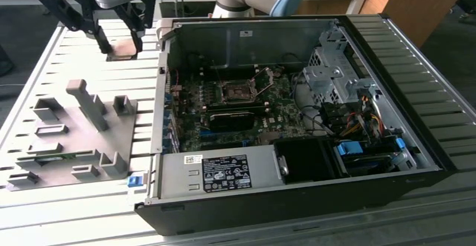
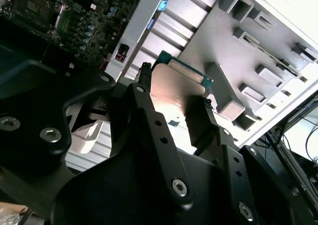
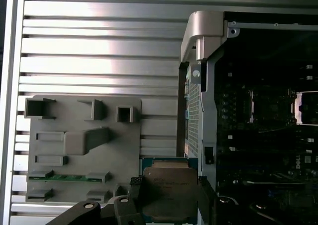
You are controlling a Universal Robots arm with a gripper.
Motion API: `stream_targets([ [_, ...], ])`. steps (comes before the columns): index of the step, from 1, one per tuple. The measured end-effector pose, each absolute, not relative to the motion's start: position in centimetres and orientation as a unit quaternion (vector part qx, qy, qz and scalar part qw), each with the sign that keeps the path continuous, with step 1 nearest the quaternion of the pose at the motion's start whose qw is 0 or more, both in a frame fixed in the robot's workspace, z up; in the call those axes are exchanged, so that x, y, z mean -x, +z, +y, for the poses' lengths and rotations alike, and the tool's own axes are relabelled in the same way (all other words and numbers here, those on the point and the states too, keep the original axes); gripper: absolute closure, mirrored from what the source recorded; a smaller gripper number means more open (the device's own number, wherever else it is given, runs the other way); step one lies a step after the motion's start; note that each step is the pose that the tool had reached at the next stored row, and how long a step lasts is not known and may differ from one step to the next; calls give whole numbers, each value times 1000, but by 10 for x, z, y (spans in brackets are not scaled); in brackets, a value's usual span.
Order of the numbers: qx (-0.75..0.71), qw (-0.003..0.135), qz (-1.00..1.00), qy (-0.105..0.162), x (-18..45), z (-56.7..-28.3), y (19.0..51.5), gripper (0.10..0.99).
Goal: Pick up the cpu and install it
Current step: 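Pick up the cpu and move it towards the insertion slot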
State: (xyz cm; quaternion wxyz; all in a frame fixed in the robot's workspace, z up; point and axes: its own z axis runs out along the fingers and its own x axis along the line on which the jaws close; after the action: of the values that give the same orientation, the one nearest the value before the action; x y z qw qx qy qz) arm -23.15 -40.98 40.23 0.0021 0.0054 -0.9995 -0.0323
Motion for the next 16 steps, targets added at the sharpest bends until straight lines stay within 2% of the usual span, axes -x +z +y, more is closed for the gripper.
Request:
stream_targets([
  [16,-5,2,-999,-32,202,-409,402,557],
])
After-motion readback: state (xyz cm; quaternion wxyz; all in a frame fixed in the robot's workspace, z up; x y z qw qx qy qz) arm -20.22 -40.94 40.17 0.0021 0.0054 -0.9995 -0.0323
